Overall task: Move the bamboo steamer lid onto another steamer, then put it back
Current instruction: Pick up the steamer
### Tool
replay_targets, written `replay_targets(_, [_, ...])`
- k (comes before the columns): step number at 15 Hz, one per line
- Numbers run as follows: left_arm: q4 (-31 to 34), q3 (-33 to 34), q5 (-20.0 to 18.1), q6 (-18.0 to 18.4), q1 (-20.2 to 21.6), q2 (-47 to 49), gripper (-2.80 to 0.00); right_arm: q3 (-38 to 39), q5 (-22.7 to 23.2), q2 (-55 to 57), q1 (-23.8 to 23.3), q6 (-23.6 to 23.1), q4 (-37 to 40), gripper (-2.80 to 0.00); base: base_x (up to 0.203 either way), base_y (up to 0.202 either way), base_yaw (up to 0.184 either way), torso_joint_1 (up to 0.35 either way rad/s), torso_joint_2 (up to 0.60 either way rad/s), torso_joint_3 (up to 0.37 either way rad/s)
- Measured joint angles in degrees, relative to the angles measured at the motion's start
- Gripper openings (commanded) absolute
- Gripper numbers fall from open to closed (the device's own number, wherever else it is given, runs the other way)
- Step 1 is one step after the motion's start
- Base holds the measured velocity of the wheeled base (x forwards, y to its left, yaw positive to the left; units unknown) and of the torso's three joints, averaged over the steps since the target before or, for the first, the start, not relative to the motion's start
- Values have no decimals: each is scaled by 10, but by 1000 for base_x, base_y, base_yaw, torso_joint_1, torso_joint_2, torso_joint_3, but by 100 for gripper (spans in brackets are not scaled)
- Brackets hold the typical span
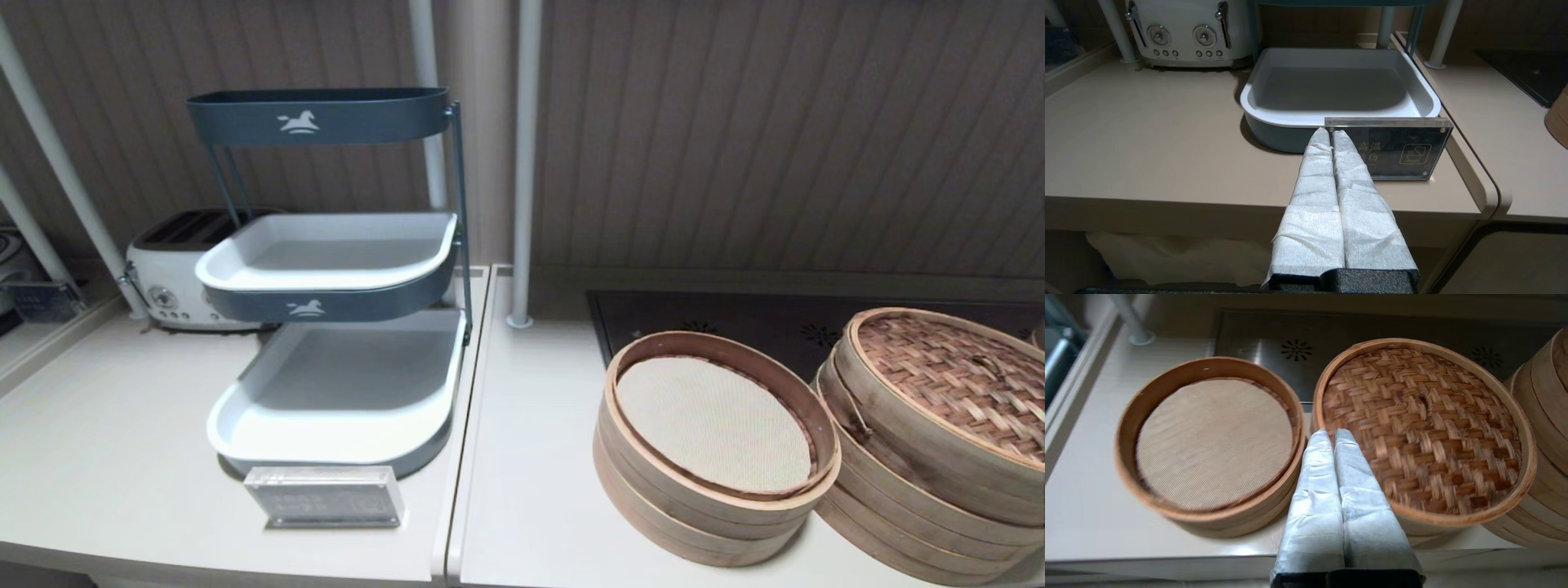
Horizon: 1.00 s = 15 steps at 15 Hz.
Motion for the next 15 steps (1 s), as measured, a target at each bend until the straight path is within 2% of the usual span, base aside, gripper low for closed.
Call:
replay_targets(5, [0,0,1,0,0,0,-280,-184,39,224,-119,0,64,-280,0,0,0,0,0,0])
replay_targets(8, [0,0,1,0,0,0,-280,-243,61,316,-174,-1,108,-280,0,0,0,0,0,0])
replay_targets(9, [0,0,1,0,0,0,-280,-251,62,337,-185,-1,108,0,0,0,0,0,0,0])
replay_targets(15, [0,0,0,0,0,0,-280,-260,69,397,-208,-1,107,0,0,0,0,0,0,0])
